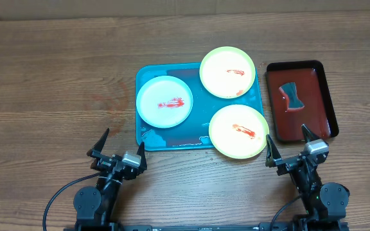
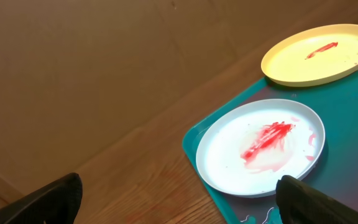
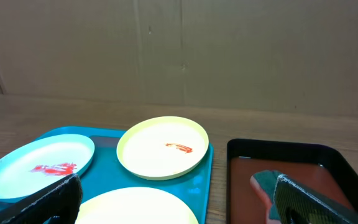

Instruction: Clean dirty plates on tray and stack at the side

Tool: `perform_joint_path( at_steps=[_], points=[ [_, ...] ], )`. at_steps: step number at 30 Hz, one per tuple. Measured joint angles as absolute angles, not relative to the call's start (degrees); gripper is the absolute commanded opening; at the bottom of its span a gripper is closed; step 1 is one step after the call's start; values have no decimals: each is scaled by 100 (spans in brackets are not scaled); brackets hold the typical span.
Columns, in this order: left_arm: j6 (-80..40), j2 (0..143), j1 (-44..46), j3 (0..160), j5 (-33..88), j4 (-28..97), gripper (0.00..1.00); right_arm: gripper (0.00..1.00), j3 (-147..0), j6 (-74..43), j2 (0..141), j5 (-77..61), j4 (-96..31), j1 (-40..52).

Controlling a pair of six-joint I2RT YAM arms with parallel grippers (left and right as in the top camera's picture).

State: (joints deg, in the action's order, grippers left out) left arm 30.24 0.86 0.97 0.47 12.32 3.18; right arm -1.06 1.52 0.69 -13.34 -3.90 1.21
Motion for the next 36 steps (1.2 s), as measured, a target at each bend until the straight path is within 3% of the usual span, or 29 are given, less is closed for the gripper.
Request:
perform_joint_path(
  at_steps=[23, 36],
  points=[
    [3212, 86, 97, 47, 1262, 261, 100, 100, -106, 123, 69, -1332, -373, 123],
    [2902, 89, 97, 64, 2318, 244, 100, 100, -370, -427, 213, -1544, -1085, 123]
  ],
)
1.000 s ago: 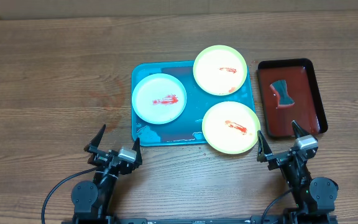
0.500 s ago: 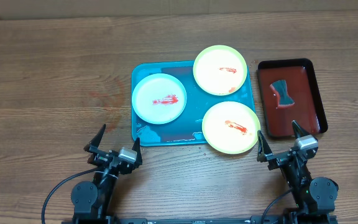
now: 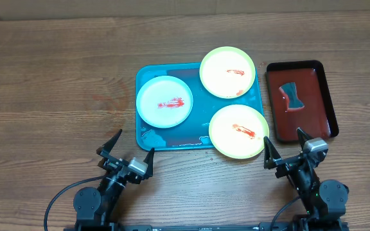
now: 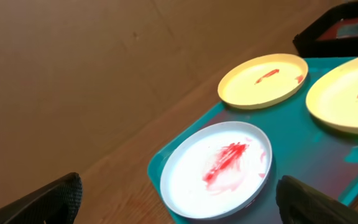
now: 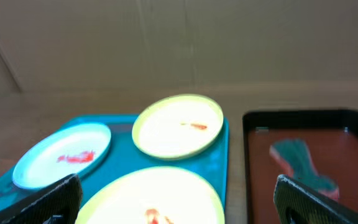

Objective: Clean dirty plates on tray and stack at the side
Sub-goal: 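Move left gripper to the white plate rim and right gripper to the sponge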

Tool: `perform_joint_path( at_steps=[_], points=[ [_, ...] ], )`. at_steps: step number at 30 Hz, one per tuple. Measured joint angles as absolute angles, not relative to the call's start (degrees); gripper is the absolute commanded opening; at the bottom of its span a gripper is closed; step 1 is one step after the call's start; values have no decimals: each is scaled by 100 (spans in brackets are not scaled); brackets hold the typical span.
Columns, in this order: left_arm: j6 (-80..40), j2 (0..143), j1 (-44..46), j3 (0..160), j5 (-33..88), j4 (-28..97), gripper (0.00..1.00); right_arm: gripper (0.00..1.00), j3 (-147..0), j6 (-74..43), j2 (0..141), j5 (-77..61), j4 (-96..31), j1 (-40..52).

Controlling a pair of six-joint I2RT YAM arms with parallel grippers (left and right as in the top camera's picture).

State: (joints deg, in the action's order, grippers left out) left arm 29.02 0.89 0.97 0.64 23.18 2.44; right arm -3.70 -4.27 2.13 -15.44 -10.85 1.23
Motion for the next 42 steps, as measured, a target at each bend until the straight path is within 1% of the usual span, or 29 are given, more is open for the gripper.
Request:
perform_joint_path(
  at_steps=[3, 6, 11, 16, 21, 23, 27, 30, 33, 34, 36, 37, 38, 40, 42],
  points=[
    [2676, 246, 97, 263, 2379, 307, 100, 100, -1125, -449, 624, -1592, -1546, 123],
    [2519, 847, 97, 834, 2438, 602, 100, 100, -1933, -449, 1105, -1616, -1997, 121],
    [2403, 2580, 97, 2215, 2602, 1061, 100, 100, -3642, -449, 2477, -1632, -2895, 123],
    [2379, 4659, 97, 4097, 2683, 2438, 100, 100, -5290, -451, 4088, -1621, -4200, 121],
    [2320, 6742, 97, 6326, 2711, 4403, 100, 100, -6733, -447, 5688, -1570, -5555, 121],
    [2145, 7387, 95, 7065, 2714, 5039, 100, 100, -7072, -445, 6149, -1564, -5892, 121],
    [1660, 8442, 86, 8088, 2729, 5116, 100, 100, -7360, -475, 6925, -1570, -5822, 123],
    [1402, 8901, 69, 8171, 2742, 4943, 100, 100, -7363, -539, 7456, -1680, -5802, 121],
    [1092, 9317, 71, 8173, 2838, 4932, 100, 95, -7363, -561, 7732, -1758, -5793, 123],
    [998, 9441, 71, 8173, 2873, 4932, 90, 94, -7363, -582, 7817, -1778, -5789, 123],
    [816, 9684, 71, 8173, 2934, 4930, 81, 93, -7363, -589, 7979, -1796, -5789, 123],
    [698, 9751, 71, 8173, 2945, 4934, 80, 94, -7363, -596, 8034, -1804, -5789, 123],
    [543, 9885, 71, 8173, 2963, 4947, 74, 94, -7363, -600, 8095, -1813, -5787, 123],
    [19, 10060, 102, 8180, 2840, 5046, 73, 93, -7363, -600, 8165, -1822, -5789, 123],
    [-602, 10169, 213, 8189, 2335, 5282, 69, 93, -7363, -600, 8208, -1824, -5791, 121]
  ],
)
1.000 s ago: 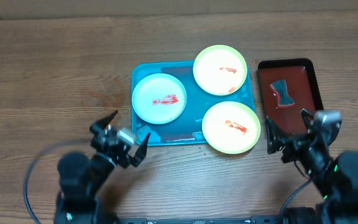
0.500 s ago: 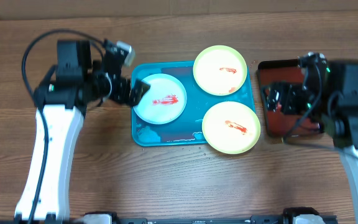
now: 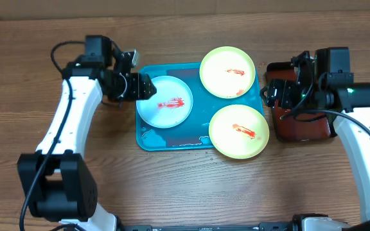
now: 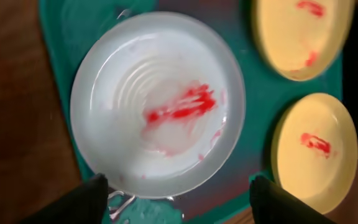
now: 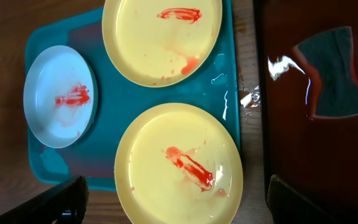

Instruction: Clean dirty plates on tray and stack at the side

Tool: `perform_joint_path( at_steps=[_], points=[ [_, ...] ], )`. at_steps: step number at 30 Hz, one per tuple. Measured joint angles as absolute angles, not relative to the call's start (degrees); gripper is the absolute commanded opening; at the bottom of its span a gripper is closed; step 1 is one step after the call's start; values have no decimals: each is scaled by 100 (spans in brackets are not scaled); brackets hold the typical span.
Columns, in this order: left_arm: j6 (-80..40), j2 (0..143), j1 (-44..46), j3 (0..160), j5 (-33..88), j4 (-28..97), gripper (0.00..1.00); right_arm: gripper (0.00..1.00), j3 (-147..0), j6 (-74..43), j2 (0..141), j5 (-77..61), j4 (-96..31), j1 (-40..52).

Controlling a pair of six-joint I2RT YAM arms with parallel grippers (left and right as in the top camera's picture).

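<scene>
Three dirty plates lie on the teal tray (image 3: 148, 131). A white plate (image 3: 164, 102) with a red smear sits at its left. One yellow plate (image 3: 228, 72) is at the back and another yellow plate (image 3: 238, 131) overhangs the tray's front right corner. My left gripper (image 3: 141, 86) hovers open over the white plate's (image 4: 157, 102) left rim, holding nothing. My right gripper (image 3: 272, 95) is open above the gap between the teal tray and the dark red tray (image 3: 313, 128). In the right wrist view, the near yellow plate (image 5: 179, 165) lies between its fingers.
A grey-blue sponge (image 5: 337, 74) lies in shallow liquid in the dark red tray (image 5: 291, 143), right of the teal tray. Water drops glisten on the teal tray's right edge (image 5: 244, 99). Bare wooden tabletop (image 3: 56, 160) surrounds the trays.
Both arms have left the table's front edge. The left gripper now hangs over the white plate's left rim, the right one near the dark red tray. Plates and sponge have not moved.
Both grippers sat open and low at the table's front edge, looking across at the trays. A moment later they had turned slightly there. Now both arms reach over the trays, grippers open and looking down, with all three plates still smeared in place.
</scene>
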State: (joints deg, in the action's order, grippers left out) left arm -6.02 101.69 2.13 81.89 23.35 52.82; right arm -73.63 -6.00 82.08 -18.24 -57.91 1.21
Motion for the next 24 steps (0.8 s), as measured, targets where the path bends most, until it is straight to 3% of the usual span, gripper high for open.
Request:
perform_joint_path(
  at_steps=[4, 9, 24],
  points=[
    [-1955, 10390, 615, 8191, 993, 5708, 58, 89, -7363, -602, 8224, -1824, -5791, 123],
    [-2873, 10624, 947, 8191, 137, 5741, 52, 86, -7363, -642, 8224, -1824, -5789, 123],
    [-3500, 11607, 1004, 8215, -30, 5343, 45, 84, -7363, -731, 8224, -1820, -5789, 123]
  ],
)
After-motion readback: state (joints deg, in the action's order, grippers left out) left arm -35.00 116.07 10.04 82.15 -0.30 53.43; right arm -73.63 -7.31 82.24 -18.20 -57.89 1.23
